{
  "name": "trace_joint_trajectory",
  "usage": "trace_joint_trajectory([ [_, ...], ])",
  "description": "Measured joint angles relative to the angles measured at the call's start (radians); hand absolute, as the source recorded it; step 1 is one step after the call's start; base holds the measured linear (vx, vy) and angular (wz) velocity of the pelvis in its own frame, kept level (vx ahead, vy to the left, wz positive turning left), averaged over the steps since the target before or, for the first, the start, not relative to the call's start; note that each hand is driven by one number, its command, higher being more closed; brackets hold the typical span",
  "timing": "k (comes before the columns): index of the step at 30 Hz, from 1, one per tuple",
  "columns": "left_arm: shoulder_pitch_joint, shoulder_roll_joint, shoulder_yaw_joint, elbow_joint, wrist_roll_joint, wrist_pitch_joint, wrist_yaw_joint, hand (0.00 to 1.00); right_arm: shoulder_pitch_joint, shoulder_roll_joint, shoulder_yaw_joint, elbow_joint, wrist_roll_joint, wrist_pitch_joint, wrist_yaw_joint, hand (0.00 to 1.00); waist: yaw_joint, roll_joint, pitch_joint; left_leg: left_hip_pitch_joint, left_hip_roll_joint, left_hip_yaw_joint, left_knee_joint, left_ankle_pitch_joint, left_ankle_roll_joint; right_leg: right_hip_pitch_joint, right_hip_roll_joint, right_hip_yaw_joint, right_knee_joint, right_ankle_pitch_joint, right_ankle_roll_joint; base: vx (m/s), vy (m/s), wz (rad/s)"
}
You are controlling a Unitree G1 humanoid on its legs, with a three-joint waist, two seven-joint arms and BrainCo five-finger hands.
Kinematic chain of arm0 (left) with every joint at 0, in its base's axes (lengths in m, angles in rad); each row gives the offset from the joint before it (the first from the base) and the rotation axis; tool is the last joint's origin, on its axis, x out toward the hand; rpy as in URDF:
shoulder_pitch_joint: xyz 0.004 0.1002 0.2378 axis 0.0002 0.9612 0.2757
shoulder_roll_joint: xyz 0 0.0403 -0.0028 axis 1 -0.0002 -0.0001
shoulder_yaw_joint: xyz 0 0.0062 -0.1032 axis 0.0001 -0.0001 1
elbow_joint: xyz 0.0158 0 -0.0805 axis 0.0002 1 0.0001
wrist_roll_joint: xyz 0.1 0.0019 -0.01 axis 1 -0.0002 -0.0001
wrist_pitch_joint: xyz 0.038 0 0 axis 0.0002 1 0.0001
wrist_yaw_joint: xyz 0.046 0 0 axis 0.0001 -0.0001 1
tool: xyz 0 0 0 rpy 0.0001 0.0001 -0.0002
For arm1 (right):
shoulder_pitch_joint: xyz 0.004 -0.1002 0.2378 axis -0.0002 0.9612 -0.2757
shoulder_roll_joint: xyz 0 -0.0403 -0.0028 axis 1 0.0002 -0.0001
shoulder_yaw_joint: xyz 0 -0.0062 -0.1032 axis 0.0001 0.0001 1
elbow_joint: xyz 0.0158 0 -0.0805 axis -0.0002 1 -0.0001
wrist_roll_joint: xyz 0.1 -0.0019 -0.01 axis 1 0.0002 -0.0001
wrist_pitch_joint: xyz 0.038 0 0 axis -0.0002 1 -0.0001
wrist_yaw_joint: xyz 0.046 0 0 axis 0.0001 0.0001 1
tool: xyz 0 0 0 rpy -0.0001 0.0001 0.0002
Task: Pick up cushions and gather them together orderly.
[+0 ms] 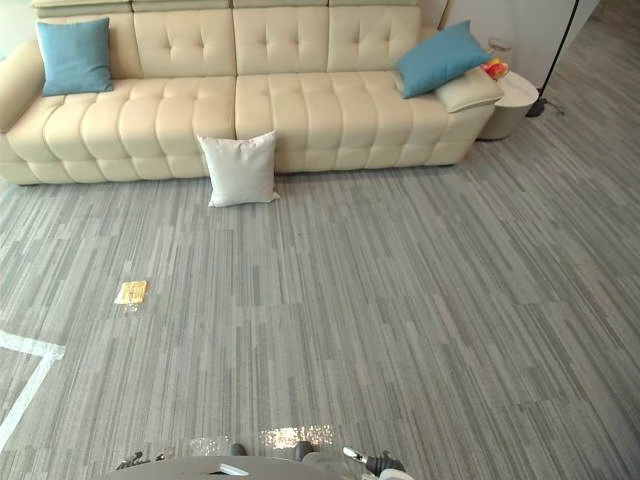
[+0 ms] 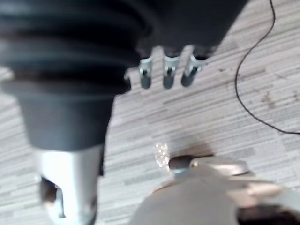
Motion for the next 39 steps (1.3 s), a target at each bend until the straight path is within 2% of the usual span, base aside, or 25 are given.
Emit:
trace_joint_trajectory([
  [4, -0.013, -0.001, 0.001, 0.0, 0.007, -0.001, 0.001, 0.0, -0.038, 0.007, -0.019, 0.008, -0.001, -0.001, 0.0, 0.0, -0.003, -0.002, 0.005, 0.025, 0.0, -0.003, -0.014, 0.001, -0.017, 0.023, -0.001, -0.017, -0.001, -0.001, 0.007, 0.04, -0.005, 0.03],
  [12, -0.021, -0.004, 0.003, -0.001, 0.007, -0.009, 0.012, 0.0, -0.094, 0.016, -0.017, 0.023, -0.04, -0.002, -0.001, 0.0, 0.003, 0.002, 0.023, 0.032, -0.001, -0.007, -0.015, 0.005, -0.019, 0.031, -0.004, -0.042, 0.001, -0.005, 0.013, -0.05, -0.022, 0.03],
  [24, -0.02, -0.005, 0.0, 0.0, -0.003, -0.01, 0.016, 0.0, -0.106, 0.02, 0.023, 0.024, -0.077, -0.001, -0.001, 0.0, 0.006, -0.004, 0.027, 0.028, -0.016, -0.034, -0.041, 0.034, 0.002, 0.034, -0.019, -0.086, -0.007, -0.004, 0.01, -0.06, -0.016, 0.08],
  [29, -0.024, 0.001, -0.001, 0.0, -0.003, -0.01, 0.017, 0.0, -0.111, 0.032, 0.023, 0.025, -0.077, -0.001, -0.001, 0.0, 0.006, -0.016, 0.034, 0.022, -0.02, -0.037, -0.042, 0.034, 0.002, 0.034, -0.021, -0.092, -0.018, -0.001, 0.011, 0.0, 0.0, 0.0],
  [39, -0.032, 0.008, -0.012, 0.0, -0.002, -0.01, 0.018, 0.0, -0.114, 0.051, 0.023, 0.025, -0.077, -0.001, -0.003, 0.0, 0.009, -0.022, 0.038, 0.007, -0.022, -0.033, -0.042, 0.033, 0.001, 0.03, -0.023, -0.094, -0.039, 0.006, 0.013, -0.01, -0.003, 0.0],
])
